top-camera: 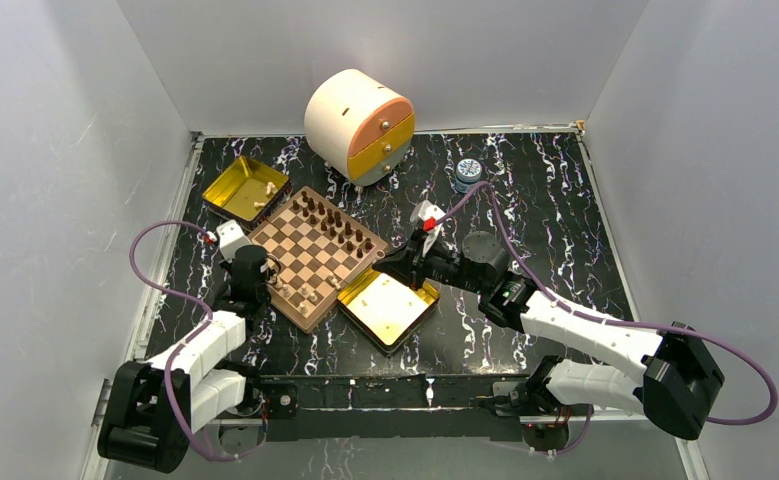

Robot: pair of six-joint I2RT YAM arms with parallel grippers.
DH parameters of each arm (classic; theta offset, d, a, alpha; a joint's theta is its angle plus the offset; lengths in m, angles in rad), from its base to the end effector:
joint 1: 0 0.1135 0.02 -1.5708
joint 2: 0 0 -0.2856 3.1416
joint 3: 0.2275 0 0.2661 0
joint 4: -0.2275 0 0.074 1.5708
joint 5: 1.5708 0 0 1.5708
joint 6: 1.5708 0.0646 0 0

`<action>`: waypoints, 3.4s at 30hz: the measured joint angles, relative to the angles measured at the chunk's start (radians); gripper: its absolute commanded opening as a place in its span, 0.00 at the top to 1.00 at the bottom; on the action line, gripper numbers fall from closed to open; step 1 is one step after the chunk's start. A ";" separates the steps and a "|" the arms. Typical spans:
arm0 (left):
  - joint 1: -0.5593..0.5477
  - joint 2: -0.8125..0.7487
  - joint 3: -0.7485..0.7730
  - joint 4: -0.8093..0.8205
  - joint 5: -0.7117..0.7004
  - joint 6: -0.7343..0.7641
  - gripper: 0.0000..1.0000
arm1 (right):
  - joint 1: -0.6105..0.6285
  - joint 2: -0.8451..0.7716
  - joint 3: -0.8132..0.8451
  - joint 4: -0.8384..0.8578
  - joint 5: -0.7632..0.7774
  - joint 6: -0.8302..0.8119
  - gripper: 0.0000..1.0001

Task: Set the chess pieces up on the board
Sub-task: Place the chess piece on the chessboard, then adjust the chess piece on the chessboard.

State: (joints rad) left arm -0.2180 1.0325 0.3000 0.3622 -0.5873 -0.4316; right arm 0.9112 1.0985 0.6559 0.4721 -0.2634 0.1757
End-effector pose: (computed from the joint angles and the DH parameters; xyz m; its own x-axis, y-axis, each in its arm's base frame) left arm 0.2280 -0.0138 0.1837 -0.1853 -0.3156 -0.9306 -0.4423 0.8724 -0.2078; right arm 0.1622 0.2366 0.3151 -0.1435 0.0904 -0.9855 -0.9114 0.3760 0.1672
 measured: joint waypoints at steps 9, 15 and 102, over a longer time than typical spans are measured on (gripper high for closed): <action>0.000 -0.063 0.024 -0.085 0.002 -0.007 0.68 | 0.000 0.000 0.000 0.000 0.000 0.001 1.00; 0.000 -0.099 0.109 -0.190 0.000 -0.007 0.66 | 0.000 0.000 0.000 0.000 -0.001 0.004 1.00; 0.156 0.345 0.570 -0.788 0.342 0.081 0.93 | 0.001 0.004 0.002 -0.053 -0.001 0.009 1.00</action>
State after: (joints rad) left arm -0.0620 1.3773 0.8696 -0.4255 -0.2455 -0.3504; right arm 0.9119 1.1023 0.6579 0.4191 -0.2646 0.1844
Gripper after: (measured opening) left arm 0.142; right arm 0.139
